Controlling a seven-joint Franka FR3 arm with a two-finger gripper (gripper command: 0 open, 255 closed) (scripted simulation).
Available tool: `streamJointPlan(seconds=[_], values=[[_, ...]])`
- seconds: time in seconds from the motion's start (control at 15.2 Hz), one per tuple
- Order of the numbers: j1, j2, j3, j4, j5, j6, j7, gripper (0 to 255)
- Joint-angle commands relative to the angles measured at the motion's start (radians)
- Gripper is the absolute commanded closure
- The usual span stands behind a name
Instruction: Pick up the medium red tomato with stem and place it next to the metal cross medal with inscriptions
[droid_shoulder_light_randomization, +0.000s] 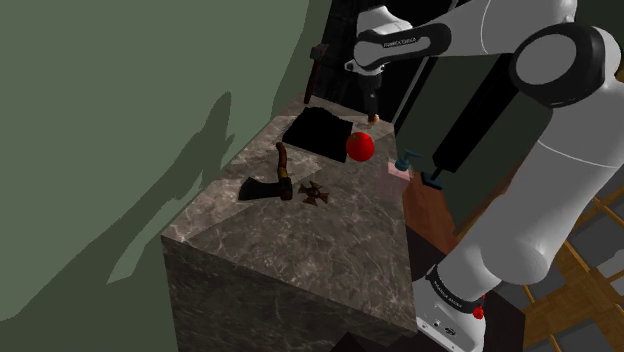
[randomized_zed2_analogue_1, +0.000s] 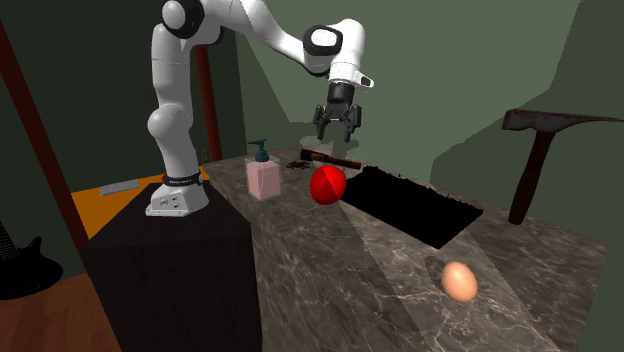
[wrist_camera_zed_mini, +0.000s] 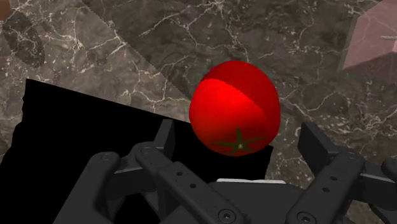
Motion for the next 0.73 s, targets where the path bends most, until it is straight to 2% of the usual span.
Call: streamJointPlan(seconds=[0.0,0.26,0.66], values=[[0.059,0.055,0.024,0.012,-0.104,-0.027,0.130,0],[0.162,0.212,0.048,0.065,-0.254,-0.116,0.323,0],[0.149,0.216,0.035,0.012,-0.272,-0.060,0.339,0]])
